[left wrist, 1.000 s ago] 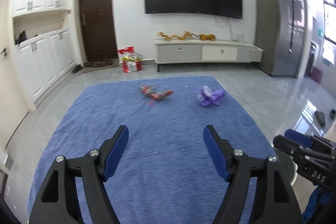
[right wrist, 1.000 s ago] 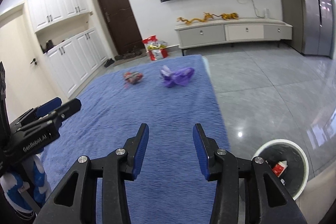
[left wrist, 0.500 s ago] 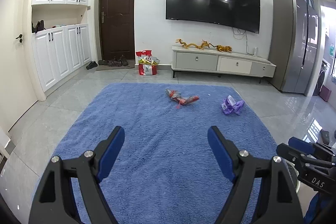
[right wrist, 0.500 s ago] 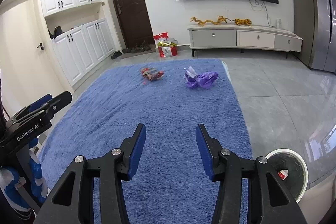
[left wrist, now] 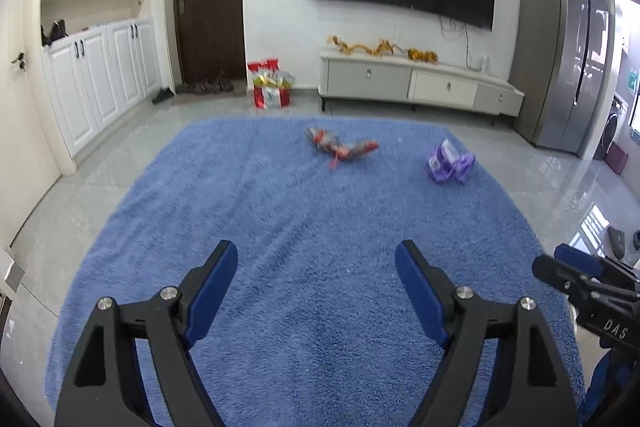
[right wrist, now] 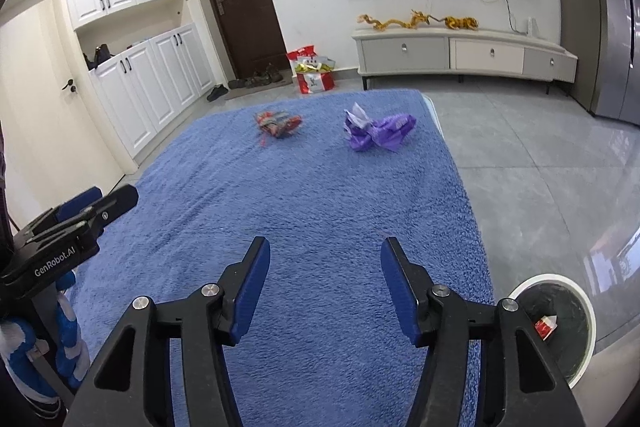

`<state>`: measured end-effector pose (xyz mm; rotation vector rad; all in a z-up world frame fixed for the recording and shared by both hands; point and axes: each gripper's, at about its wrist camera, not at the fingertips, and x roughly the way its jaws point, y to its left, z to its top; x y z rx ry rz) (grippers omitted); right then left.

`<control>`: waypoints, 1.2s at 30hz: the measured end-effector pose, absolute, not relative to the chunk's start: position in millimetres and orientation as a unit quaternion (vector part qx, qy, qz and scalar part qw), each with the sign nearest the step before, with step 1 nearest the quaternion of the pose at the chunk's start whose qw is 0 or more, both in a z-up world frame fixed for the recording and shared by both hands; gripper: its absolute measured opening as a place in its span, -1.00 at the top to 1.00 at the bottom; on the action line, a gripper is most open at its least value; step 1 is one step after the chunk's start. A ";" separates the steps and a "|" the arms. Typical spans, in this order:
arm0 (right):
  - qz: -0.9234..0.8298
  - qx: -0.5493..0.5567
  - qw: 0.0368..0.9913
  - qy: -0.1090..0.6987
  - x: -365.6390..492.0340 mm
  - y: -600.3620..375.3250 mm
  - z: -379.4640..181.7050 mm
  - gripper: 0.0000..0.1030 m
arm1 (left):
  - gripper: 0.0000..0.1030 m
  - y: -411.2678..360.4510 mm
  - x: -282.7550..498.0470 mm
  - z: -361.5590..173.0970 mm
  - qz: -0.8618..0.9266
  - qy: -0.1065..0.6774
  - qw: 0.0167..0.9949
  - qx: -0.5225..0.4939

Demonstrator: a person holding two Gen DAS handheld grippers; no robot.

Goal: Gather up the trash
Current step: 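Move both open tools back over the rug toward the purple bag, then grasp the red-tied clear bag with the left tool while the right tool grasps the purple bag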

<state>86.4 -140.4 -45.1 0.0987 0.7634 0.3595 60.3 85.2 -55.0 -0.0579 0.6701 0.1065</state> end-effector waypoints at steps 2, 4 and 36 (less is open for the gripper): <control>0.171 0.054 0.908 0.378 98.4 -144.1 -52.5 -0.11 | -0.56 85.0 74.7 -66.4 0.047 0.347 0.936 -0.032; 0.169 0.060 0.906 0.383 111.2 -147.9 -57.8 -0.12 | -0.56 86.0 91.4 -75.8 0.036 0.360 0.931 -0.043; 0.162 0.190 0.881 0.402 323.1 -157.0 -105.9 0.09 | -0.02 126.5 348.4 -128.2 0.033 0.435 0.885 -0.162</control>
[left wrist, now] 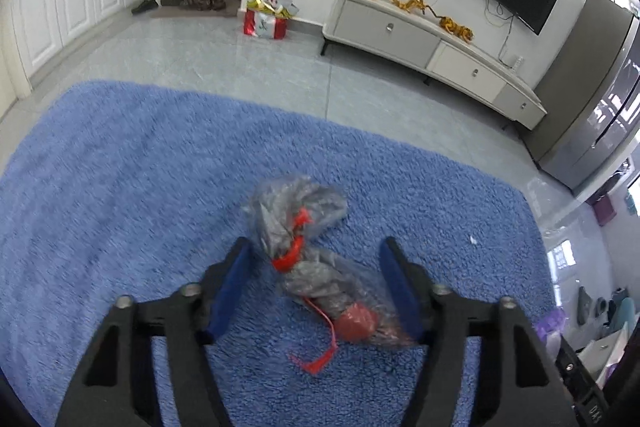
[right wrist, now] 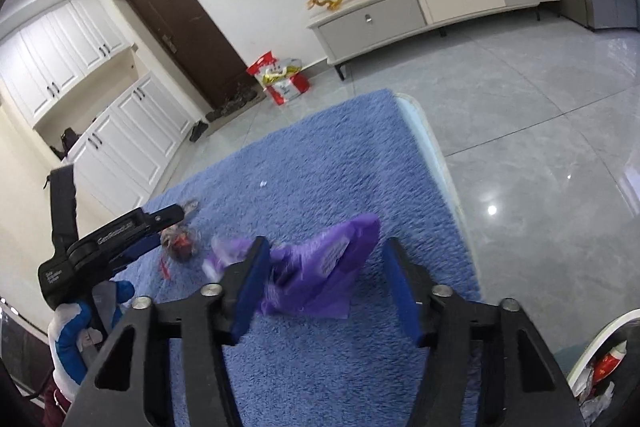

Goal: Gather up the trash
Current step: 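Grasp the red-tied clear bag with the left tool while the right tool grasps the purple bag, then carry both bags over the trash bin and open both tools to drop them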

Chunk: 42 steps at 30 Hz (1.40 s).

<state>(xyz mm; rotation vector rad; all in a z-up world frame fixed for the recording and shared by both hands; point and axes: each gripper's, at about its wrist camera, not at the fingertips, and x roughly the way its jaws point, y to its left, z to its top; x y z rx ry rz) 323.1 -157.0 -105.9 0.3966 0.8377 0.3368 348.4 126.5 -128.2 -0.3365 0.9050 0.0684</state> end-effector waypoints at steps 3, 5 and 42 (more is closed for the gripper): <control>0.178 0.186 0.881 0.397 317.7 -151.1 -102.6 0.46 | 0.27 128.0 343.6 -130.3 0.035 0.433 0.886 -0.163; 0.182 0.176 0.884 0.392 312.0 -147.7 -98.9 0.62 | 0.51 131.2 338.9 -130.2 0.030 0.435 0.883 -0.173; 0.198 0.100 0.927 0.301 92.0 -170.1 -15.2 0.74 | 0.73 71.8 59.9 -20.9 0.031 0.284 0.958 -0.013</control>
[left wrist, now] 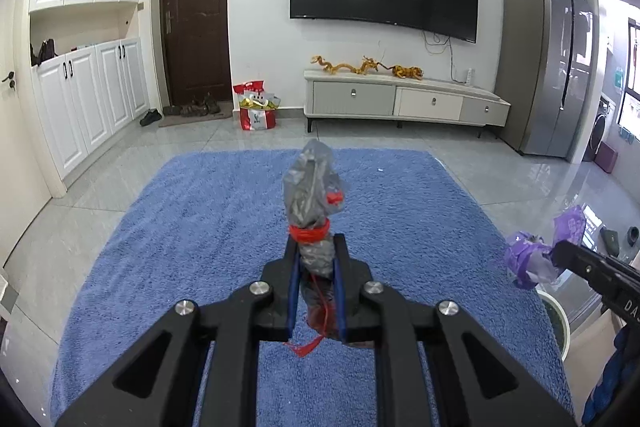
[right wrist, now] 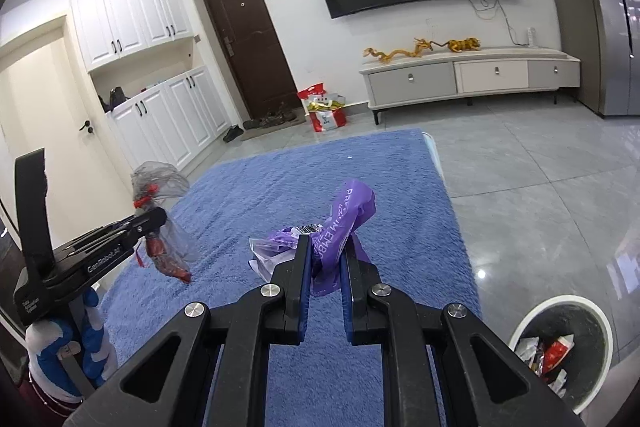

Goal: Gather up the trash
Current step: 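Carry both bags over the trash bin and open both tools to drop them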

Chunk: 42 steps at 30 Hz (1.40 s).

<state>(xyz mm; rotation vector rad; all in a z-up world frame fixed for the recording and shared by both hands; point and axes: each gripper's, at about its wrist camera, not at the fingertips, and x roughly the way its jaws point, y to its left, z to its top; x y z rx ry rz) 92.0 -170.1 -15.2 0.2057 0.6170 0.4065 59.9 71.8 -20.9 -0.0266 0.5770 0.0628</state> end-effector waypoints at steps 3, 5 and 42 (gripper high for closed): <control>0.195 0.103 0.929 0.297 88.4 -172.9 -13.2 0.74 | 0.73 67.5 54.2 -17.3 0.035 0.279 0.960 -0.005; 0.194 0.104 0.930 0.294 83.7 -175.3 -12.1 0.74 | 0.73 65.1 49.8 -15.8 0.037 0.274 0.961 0.000; -0.069 0.228 0.913 0.332 46.2 -430.8 -123.6 0.73 | 0.73 -235.5 128.5 -80.3 -0.270 0.426 0.859 0.085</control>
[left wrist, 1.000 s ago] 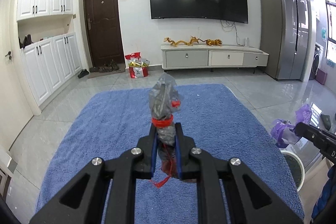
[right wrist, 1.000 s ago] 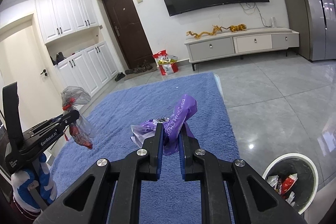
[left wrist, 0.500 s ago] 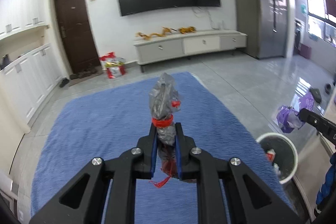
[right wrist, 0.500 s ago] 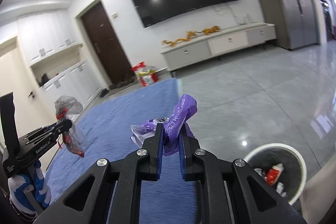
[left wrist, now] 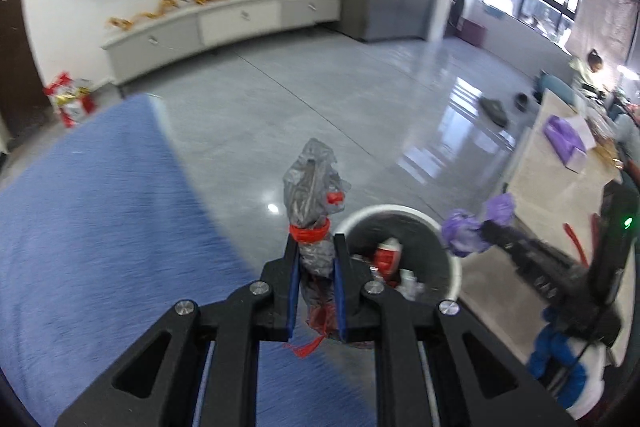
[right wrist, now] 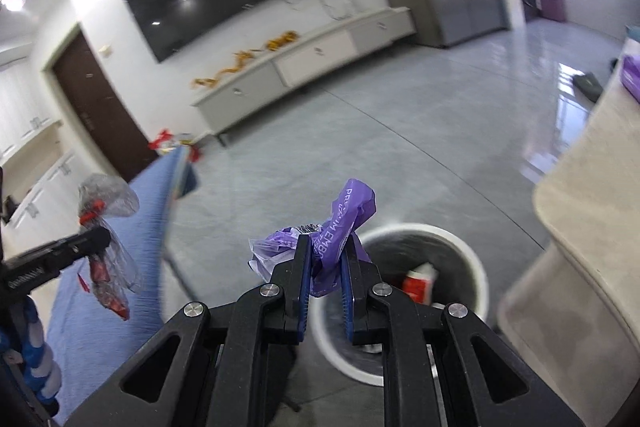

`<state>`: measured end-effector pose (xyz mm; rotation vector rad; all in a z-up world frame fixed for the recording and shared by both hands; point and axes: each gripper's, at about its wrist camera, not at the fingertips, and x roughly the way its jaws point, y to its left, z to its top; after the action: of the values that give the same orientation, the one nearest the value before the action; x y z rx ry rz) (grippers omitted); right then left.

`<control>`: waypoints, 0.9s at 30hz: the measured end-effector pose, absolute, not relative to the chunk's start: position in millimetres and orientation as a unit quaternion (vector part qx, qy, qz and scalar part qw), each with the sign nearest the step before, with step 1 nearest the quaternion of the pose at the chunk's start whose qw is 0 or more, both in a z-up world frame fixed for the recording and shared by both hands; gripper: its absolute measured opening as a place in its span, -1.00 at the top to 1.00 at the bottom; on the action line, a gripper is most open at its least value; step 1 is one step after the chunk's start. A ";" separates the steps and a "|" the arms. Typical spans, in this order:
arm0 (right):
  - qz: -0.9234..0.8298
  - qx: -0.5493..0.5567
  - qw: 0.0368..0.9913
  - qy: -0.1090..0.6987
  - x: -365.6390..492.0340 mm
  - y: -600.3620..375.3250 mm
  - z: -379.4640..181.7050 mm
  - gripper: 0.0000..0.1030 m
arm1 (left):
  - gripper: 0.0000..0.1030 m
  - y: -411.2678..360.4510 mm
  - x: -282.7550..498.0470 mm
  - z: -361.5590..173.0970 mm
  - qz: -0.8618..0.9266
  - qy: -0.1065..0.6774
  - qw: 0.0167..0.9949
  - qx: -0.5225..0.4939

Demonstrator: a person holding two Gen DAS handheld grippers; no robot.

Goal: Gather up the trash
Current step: 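Carry both bags over the trash bin and open both tools to drop them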

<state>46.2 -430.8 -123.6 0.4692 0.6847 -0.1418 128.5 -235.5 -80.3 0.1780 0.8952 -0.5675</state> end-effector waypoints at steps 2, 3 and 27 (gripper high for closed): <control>-0.079 0.227 0.909 0.341 52.3 -437.8 -131.6 0.72 | 0.71 -256.8 134.1 -90.6 -0.288 0.445 0.844 0.078; -0.084 0.228 0.907 0.345 52.7 -442.5 -137.2 0.72 | 0.71 -266.9 137.3 -96.5 -0.293 0.454 0.838 0.076; -0.135 0.229 0.876 0.402 63.4 -465.3 -190.7 0.39 | 0.05 -302.5 148.9 -114.7 -0.316 0.468 0.824 0.053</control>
<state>63.4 -465.3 -190.8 0.4786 0.8386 -0.2825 148.9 -302.5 -114.7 0.1124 0.9944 -0.6718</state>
